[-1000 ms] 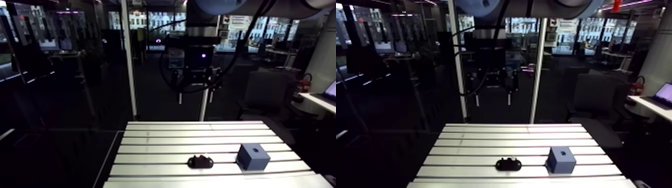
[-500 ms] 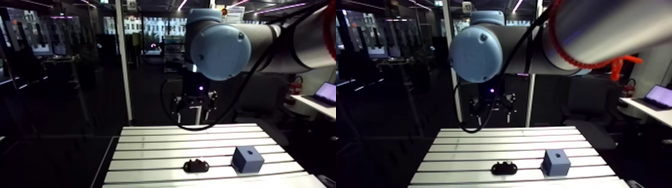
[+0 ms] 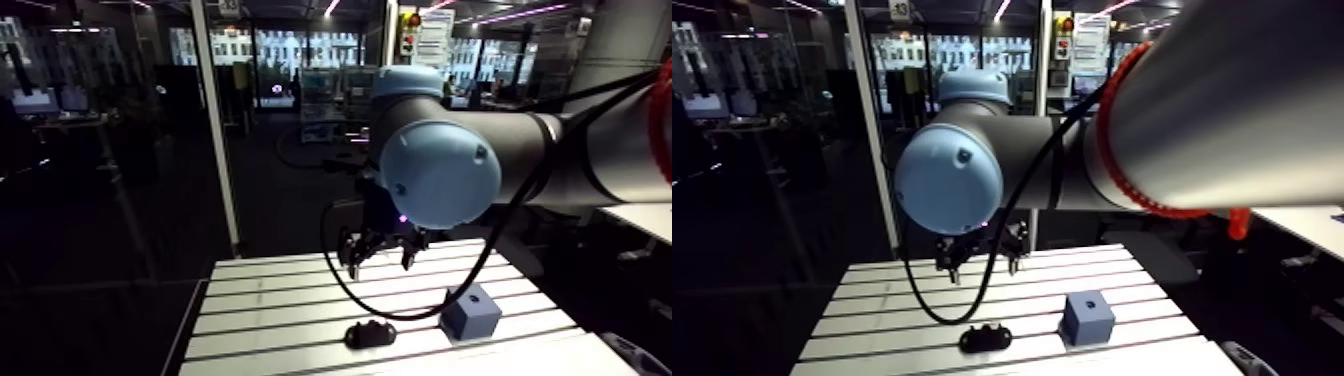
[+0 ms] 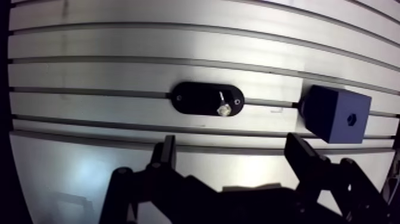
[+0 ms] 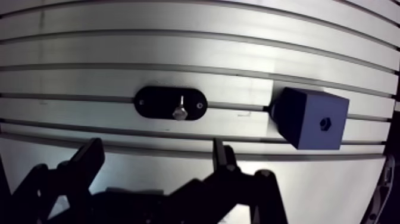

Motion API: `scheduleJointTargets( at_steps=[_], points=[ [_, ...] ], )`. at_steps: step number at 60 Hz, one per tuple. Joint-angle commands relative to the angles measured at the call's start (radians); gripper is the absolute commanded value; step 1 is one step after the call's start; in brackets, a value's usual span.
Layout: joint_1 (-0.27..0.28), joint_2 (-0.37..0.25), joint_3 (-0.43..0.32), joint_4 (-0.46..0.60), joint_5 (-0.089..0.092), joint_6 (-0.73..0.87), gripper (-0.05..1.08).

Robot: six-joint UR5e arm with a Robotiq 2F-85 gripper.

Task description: Pick up the M10 bolt and insert it into the hex recess until seated.

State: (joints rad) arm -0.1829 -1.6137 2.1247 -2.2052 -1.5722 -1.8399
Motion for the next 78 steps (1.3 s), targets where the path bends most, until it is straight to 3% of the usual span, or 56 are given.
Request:
scheduleJointTargets(
  at_steps=[1,20,60,78],
  points=[
    [-0.029,0.018,0.037,-0.052,0.018,-0.011,0.01],
    [-0.035,0.063,0.074,-0.134,0.019,-0.12,0.01],
    [-0.043,0.125,0.163,-0.343,0.027,-0.155,0.02],
    [-0.044,0.14,0.171,-0.36,0.025,-0.142,0.13]
  ],
)
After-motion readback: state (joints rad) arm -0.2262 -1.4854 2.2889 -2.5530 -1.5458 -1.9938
